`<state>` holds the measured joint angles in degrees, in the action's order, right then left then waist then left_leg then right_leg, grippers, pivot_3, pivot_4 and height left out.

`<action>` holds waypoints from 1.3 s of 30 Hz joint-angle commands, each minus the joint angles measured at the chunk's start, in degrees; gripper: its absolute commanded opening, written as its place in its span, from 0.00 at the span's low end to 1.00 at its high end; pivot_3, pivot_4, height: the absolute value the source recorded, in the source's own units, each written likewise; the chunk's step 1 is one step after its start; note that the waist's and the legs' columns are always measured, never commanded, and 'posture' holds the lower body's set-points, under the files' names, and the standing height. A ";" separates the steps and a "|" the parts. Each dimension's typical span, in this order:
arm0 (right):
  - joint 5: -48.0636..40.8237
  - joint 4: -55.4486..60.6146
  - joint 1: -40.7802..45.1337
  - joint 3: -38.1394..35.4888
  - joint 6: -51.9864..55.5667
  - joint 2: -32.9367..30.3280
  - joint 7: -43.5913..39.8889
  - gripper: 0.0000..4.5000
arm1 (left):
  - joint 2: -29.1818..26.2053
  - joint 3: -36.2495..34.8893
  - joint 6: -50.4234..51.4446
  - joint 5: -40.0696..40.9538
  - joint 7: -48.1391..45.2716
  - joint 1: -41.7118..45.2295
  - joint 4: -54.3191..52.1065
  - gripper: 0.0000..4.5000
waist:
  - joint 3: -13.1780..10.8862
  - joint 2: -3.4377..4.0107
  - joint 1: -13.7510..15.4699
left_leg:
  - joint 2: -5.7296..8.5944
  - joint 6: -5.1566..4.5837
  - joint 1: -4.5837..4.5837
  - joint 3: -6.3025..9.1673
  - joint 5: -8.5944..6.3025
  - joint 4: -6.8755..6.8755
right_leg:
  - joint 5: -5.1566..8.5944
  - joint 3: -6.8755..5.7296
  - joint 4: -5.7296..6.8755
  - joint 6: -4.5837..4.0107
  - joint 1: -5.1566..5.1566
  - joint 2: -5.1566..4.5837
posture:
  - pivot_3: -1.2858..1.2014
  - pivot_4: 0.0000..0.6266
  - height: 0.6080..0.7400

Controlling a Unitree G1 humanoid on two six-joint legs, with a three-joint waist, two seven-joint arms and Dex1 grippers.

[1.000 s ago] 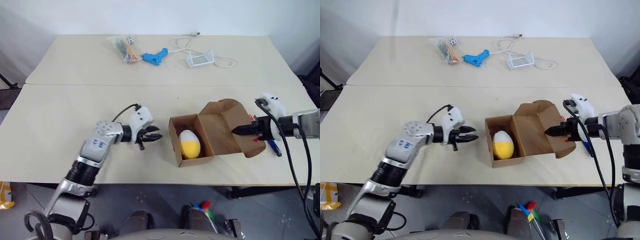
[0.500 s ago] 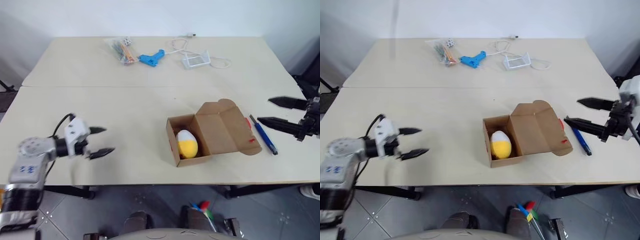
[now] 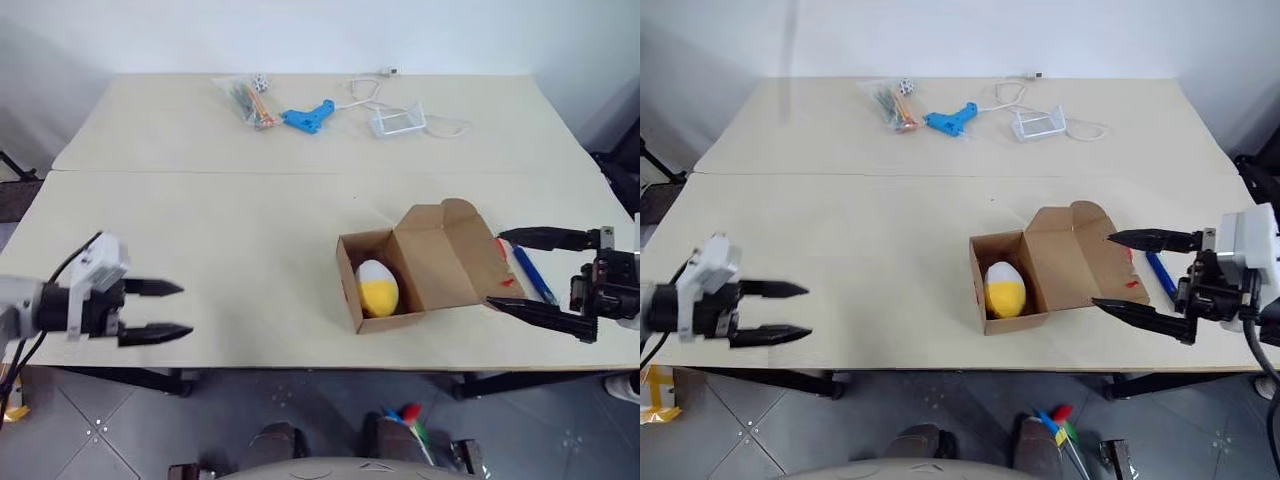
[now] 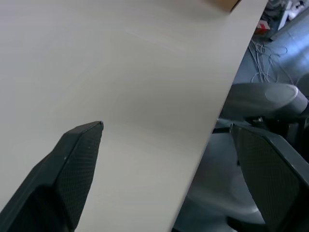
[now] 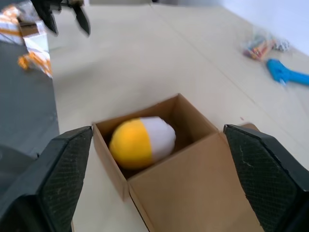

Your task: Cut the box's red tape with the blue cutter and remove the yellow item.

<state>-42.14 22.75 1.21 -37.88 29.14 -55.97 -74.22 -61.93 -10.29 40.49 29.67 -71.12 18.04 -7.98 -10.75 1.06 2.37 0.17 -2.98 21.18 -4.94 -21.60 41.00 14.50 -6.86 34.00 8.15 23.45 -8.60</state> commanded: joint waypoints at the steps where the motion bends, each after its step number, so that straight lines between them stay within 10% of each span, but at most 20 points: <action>1: -0.13 0.39 -2.69 -9.06 0.74 -2.34 -0.29 1.00 | 6.90 15.11 5.70 -5.20 3.40 20.27 -0.62 0.99 | 0.02 -0.10 1.01 | 0.04 -0.07 0.07 -0.08 0.04 0.03 | -0.01 0.01 -0.06 0.01 0.00 0.04 | 0.52 0.24 1.00; 9: -1.40 5.15 -11.03 -14.52 2.86 -0.28 2.69 1.00 | 33.73 37.94 10.50 -12.89 4.40 51.12 13.59 0.99 | 0.09 -0.65 -0.18 | 0.29 -0.31 0.00 -0.56 -0.10 -0.09 | -0.14 -0.04 -0.31 0.27 0.02 0.15 | 0.52 0.24 1.00; 26: -7.73 15.15 -15.15 -14.62 3.75 4.66 12.95 1.00 | 49.10 54.40 -8.01 -33.32 0.47 57.23 34.93 0.99 | 0.02 -0.66 -0.28 | 0.02 -0.40 0.18 -0.48 -0.10 0.14 | -0.09 0.07 -0.37 0.16 0.10 0.01 | 0.52 0.24 1.00; 39: -6.58 13.74 -14.44 -11.03 1.02 4.61 14.52 1.00 | 50.20 50.31 -16.36 -37.10 1.11 55.88 39.34 0.20 | 0.03 -0.66 0.44 | 0.02 -0.47 0.18 -0.48 -0.12 0.27 | -0.09 0.10 -0.32 0.16 0.09 -0.03 | 0.52 0.24 1.00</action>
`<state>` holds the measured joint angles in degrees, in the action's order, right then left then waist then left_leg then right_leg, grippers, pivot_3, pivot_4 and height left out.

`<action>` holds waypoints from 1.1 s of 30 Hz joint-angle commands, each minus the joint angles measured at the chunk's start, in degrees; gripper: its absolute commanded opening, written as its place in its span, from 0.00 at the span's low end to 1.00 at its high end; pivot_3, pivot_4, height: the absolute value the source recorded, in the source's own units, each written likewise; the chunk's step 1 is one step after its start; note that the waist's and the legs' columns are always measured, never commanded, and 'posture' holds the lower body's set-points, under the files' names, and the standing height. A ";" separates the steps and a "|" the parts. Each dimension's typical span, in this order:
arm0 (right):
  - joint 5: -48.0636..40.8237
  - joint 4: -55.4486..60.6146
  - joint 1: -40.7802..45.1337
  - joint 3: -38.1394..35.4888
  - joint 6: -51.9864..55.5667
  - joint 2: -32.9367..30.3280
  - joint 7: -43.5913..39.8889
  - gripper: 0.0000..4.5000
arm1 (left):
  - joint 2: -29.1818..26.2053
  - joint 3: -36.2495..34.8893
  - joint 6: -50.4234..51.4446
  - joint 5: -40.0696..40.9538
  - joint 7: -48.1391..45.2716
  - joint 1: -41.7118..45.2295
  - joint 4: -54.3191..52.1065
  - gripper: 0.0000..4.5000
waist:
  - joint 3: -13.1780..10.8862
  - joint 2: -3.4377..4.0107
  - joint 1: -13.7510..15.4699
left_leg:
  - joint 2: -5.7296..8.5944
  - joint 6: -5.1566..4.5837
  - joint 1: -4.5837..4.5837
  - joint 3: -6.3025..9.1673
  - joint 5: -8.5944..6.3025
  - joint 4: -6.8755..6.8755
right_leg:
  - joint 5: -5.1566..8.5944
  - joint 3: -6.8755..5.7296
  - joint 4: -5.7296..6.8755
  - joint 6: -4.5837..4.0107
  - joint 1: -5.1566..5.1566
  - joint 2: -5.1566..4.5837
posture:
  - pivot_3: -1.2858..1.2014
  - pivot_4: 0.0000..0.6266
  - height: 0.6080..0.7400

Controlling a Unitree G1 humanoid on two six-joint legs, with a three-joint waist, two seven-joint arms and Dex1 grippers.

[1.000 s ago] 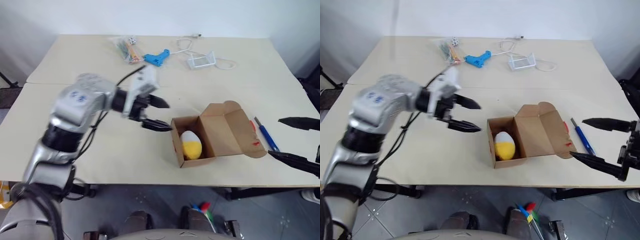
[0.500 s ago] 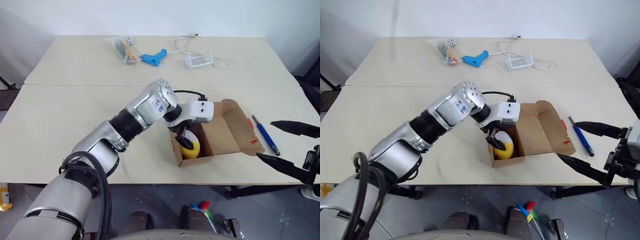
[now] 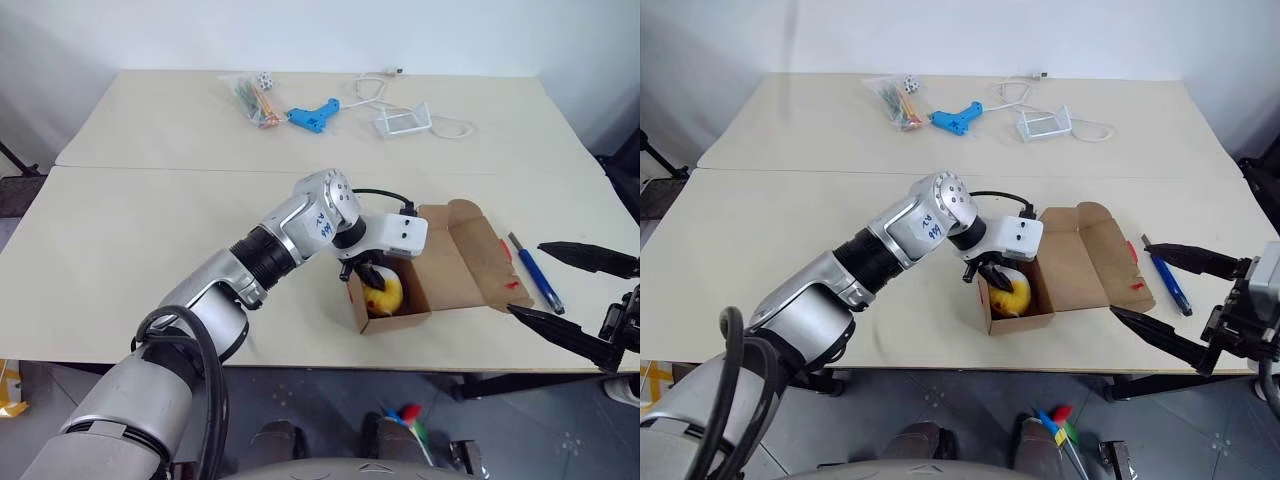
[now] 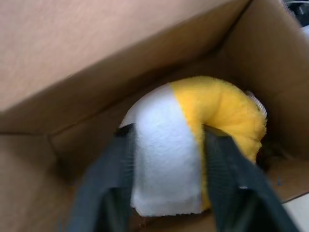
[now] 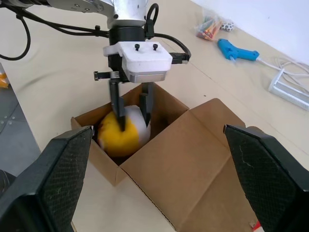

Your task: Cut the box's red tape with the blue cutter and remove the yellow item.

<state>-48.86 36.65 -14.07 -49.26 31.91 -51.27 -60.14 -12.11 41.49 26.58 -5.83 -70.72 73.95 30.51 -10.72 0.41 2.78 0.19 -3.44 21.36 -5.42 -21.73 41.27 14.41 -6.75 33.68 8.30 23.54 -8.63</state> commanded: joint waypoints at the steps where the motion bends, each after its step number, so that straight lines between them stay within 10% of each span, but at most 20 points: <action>1: 0.28 -0.33 1.01 0.77 -1.96 -0.07 0.56 1.00 | 0.83 -2.41 -2.74 -1.38 1.39 -0.03 1.17 0.14 | 0.00 0.00 0.07 | 0.00 0.00 0.00 0.00 0.00 0.00 | 0.00 0.00 0.00 0.00 0.00 0.00 | 0.52 0.24 1.00; 4: 0.52 -0.40 1.33 1.72 -2.44 0.17 0.94 1.00 | 2.25 -5.82 -3.49 -0.10 2.71 0.24 2.59 0.00 | 0.00 0.00 0.19 | 0.01 -0.02 0.03 0.00 0.01 0.01 | 0.00 -0.01 0.00 0.00 0.01 -0.01 | 0.52 0.24 1.00; 15: -0.85 -1.09 4.58 7.10 -3.41 2.37 4.49 1.00 | -0.05 -42.72 -5.90 23.74 8.76 -4.46 4.01 0.00 | 0.00 0.00 -0.56 | 0.00 -0.03 0.08 0.02 0.01 0.00 | -0.02 -0.10 0.14 0.04 0.12 0.00 | 0.52 0.24 1.00; 25: 2.86 -3.05 19.23 29.74 -9.97 11.95 5.46 1.00 | -22.50 -64.77 -12.56 23.17 25.86 -37.95 -7.03 0.00 | 0.00 -0.08 -2.86 | -0.11 0.19 -0.20 0.11 0.04 -0.18 | -0.02 -0.16 0.37 0.04 0.07 0.09 | 0.52 0.24 1.00; 33: 7.73 -10.67 24.62 38.94 -17.09 16.25 -0.72 1.00 | -24.52 -70.77 -9.10 27.68 32.12 -52.78 -18.31 0.07 | 0.02 -0.20 -0.66 | 0.12 0.08 -0.11 0.58 -0.05 -0.06 | -0.06 -0.10 0.28 0.09 -0.16 -0.08 | 0.52 0.24 1.00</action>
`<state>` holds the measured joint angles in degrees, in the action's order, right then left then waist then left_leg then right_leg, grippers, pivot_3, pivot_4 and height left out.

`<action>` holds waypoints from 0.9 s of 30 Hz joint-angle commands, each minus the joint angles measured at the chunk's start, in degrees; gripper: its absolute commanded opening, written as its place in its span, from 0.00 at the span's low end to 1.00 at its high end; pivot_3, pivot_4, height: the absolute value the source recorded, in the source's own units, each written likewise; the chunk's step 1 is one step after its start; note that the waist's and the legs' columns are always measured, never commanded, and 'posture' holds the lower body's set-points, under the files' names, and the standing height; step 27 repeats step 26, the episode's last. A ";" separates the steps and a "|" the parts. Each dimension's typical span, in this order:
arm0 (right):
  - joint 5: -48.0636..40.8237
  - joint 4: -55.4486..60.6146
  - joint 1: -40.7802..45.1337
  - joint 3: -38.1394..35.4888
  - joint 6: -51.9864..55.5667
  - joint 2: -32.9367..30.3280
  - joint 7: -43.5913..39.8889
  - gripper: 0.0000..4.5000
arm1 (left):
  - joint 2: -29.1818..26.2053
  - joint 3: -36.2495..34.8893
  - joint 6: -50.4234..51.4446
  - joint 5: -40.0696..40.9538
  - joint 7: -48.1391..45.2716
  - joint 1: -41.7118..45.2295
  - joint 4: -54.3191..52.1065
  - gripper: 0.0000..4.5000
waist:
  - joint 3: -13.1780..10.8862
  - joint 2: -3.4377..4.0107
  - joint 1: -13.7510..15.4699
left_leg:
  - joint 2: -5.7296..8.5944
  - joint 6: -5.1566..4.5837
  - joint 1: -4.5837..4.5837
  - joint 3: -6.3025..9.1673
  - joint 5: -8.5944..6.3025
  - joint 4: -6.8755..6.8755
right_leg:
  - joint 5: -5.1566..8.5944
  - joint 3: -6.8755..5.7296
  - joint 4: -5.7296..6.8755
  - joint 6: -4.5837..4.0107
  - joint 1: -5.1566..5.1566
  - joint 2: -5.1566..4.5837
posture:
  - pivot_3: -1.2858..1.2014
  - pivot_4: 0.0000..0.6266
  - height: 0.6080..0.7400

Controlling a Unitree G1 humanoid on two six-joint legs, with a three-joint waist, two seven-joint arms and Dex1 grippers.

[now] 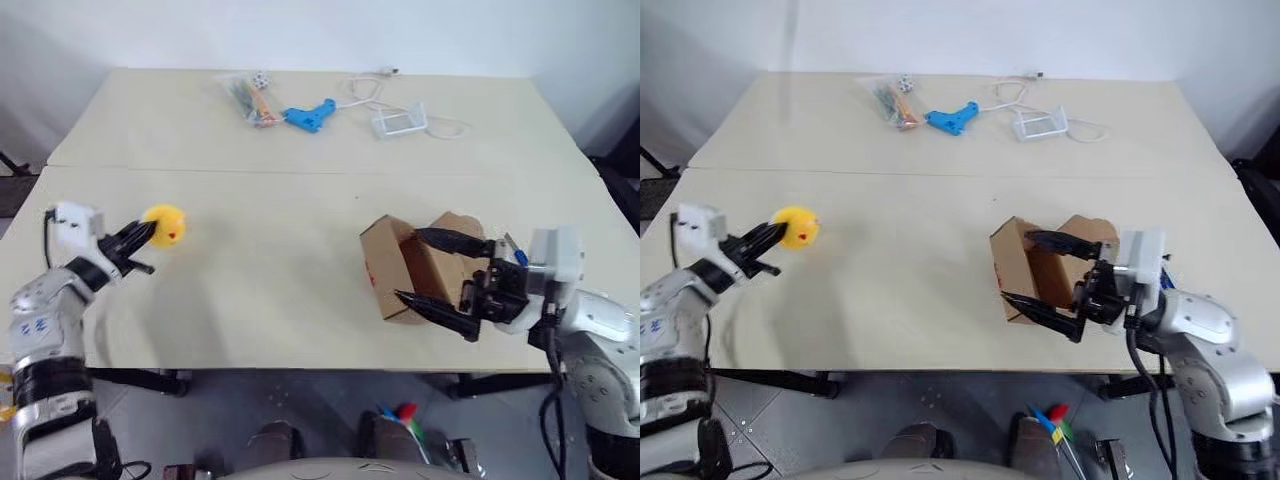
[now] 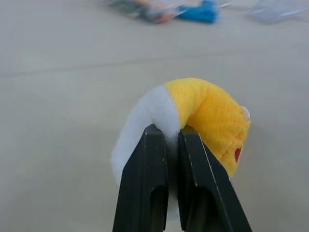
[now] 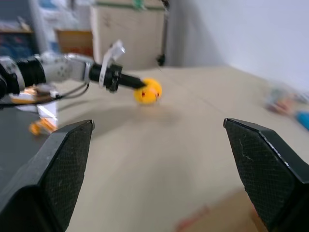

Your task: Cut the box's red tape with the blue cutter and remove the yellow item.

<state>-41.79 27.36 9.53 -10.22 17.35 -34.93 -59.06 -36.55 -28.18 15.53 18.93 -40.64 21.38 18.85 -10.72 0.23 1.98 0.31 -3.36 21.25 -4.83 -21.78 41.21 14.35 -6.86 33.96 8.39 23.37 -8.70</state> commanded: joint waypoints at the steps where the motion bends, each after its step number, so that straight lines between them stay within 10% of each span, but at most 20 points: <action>1: 0.71 -2.28 1.50 -0.14 -3.03 0.12 -1.85 1.00 | -0.14 -1.03 3.77 3.47 2.70 -0.47 -7.32 0.15 | 0.02 -0.04 0.20 | 0.01 0.01 0.01 0.10 0.00 0.03 | -0.01 -0.01 0.01 -0.01 -0.03 0.01 | 0.52 0.24 1.00; 14: -1.73 -6.48 -0.61 -5.52 -3.50 -5.14 -6.61 1.00 | -12.33 -6.66 7.86 8.36 -9.40 -14.35 -14.52 0.97 | 0.02 -0.02 -2.57 | -0.38 0.32 -0.16 -0.41 -0.08 -0.28 | 0.03 -0.32 0.01 -0.07 0.20 0.26 | 0.52 0.24 1.00; 27: 2.88 -11.14 -5.74 -8.87 -8.96 -10.49 -14.25 1.00 | -10.27 -16.51 -7.82 6.41 -16.27 -37.18 -20.27 0.97 | -0.02 0.09 -1.81 | -0.42 0.36 -0.18 -0.49 -0.17 -0.25 | 0.11 -0.32 -0.11 -0.21 0.21 0.03 | 0.52 0.24 1.00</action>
